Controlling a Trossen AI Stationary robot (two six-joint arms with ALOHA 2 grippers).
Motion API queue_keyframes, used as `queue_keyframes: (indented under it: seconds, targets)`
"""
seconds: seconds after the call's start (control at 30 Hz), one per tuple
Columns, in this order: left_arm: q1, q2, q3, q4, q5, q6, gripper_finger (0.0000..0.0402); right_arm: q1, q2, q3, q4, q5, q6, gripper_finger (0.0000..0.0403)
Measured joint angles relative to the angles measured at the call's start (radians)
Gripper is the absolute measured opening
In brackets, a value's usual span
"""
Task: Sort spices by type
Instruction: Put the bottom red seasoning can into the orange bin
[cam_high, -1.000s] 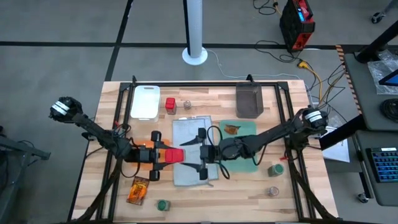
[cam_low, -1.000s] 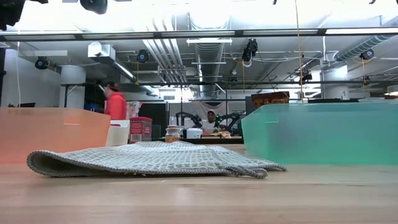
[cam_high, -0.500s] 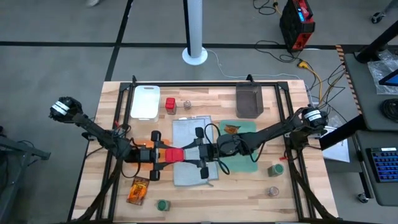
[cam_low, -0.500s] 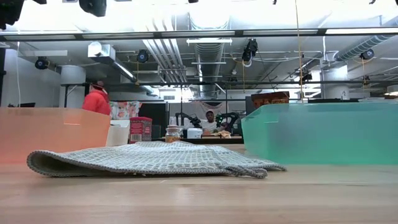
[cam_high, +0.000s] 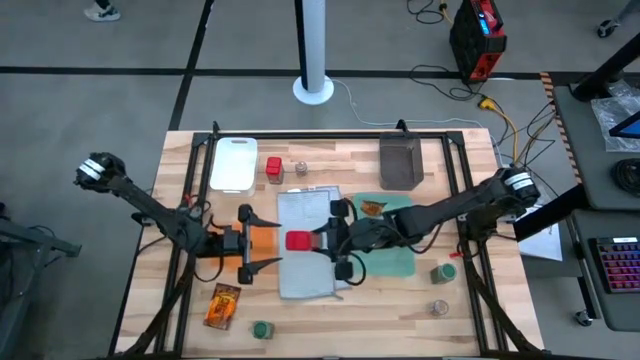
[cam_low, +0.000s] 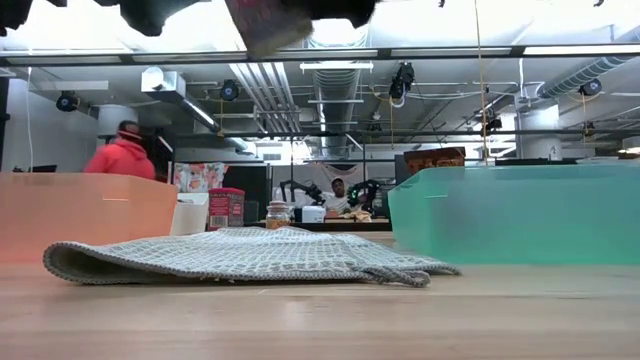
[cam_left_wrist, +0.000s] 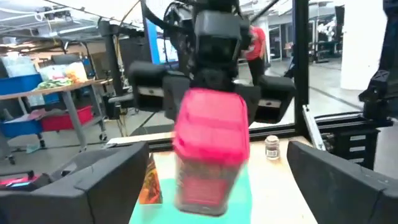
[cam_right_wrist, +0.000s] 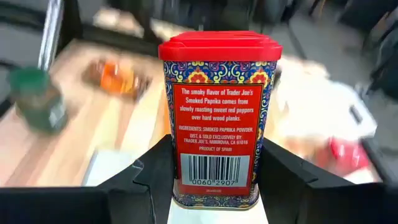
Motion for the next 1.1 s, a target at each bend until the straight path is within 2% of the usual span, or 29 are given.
queue_keyframes:
  seconds: [0.23,0.37,0.5,0.77,0.9,1.03,1.1]
  targets:
    - [0.022,-0.001,0.15,-0.33,0.004,0.03,0.0342,0.0,0.008,-0.001,-0.046,0.0,0.048,0.0173]
    - [0.04,0.041,0.265,-0.554,0.052,-0.01,0.034,0.0,0.01,-0.001,-0.048,0.0,0.048,0.0173]
    - [0.063,0.096,0.344,-0.656,0.075,-0.013,0.034,0.0,0.01,-0.001,-0.05,0.0,0.048,0.0173]
    - [0.143,0.183,0.403,-0.696,0.12,0.002,0.0334,0.0,0.01,-0.001,-0.05,0.0,0.049,0.0173]
    - [0.147,0.185,0.419,-0.705,0.123,0.005,0.029,0.0,0.01,-0.001,-0.051,0.0,0.054,0.0173]
    - [0.147,0.178,0.434,-0.753,0.121,-0.015,0.0197,0.0,0.01,-0.001,-0.05,0.009,0.059,0.0173]
    - [0.147,0.177,0.445,-0.786,0.121,-0.021,0.0198,-0.001,0.01,-0.001,-0.049,0.008,0.06,0.0173]
